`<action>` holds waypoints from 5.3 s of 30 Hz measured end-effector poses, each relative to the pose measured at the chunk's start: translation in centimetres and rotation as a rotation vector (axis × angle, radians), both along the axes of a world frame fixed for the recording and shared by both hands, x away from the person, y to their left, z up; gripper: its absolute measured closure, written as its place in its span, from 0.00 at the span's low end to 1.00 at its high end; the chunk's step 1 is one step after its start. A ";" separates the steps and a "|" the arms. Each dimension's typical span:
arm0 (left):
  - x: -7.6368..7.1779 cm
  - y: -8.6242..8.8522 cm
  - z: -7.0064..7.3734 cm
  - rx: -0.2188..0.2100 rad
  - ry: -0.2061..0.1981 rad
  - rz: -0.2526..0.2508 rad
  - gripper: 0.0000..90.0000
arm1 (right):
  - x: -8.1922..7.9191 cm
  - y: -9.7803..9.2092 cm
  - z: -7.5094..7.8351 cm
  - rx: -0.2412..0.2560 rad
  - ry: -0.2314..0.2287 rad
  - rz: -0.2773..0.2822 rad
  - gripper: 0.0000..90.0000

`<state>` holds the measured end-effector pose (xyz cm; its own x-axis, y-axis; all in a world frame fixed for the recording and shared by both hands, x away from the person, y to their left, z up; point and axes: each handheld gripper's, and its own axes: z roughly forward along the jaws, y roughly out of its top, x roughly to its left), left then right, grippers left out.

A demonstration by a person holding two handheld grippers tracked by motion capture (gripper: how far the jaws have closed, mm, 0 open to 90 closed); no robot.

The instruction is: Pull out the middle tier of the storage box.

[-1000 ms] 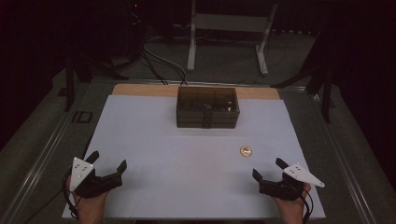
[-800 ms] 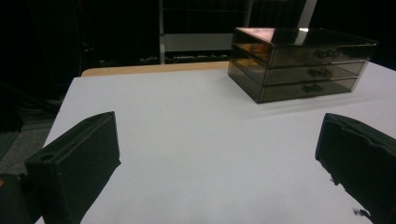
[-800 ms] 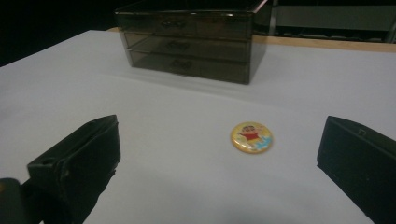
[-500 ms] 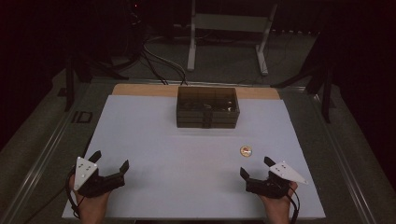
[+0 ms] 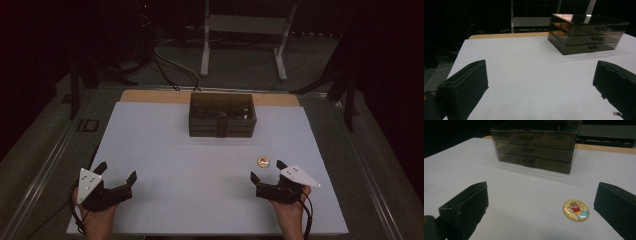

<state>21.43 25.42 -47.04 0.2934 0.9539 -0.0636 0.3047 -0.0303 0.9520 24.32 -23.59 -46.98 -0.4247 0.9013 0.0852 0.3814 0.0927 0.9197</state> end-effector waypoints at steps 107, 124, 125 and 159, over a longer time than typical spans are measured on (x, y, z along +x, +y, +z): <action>0.0 0.6 -0.3 -0.008 0.018 0.029 0.01 | 10.3 10.6 -0.1 0.027 0.025 -0.062 0.00; 0.0 0.6 -0.4 -0.009 0.022 0.033 0.01 | 11.8 12.6 0.1 -0.036 0.014 -0.088 0.00; 0.0 0.6 -0.4 -0.011 0.023 0.034 0.01 | 11.8 12.6 0.1 -0.038 0.012 -0.097 0.00; 0.0 0.7 -0.4 -0.022 0.025 0.036 0.01 | 14.2 13.9 -1.8 -0.091 0.032 -0.204 0.00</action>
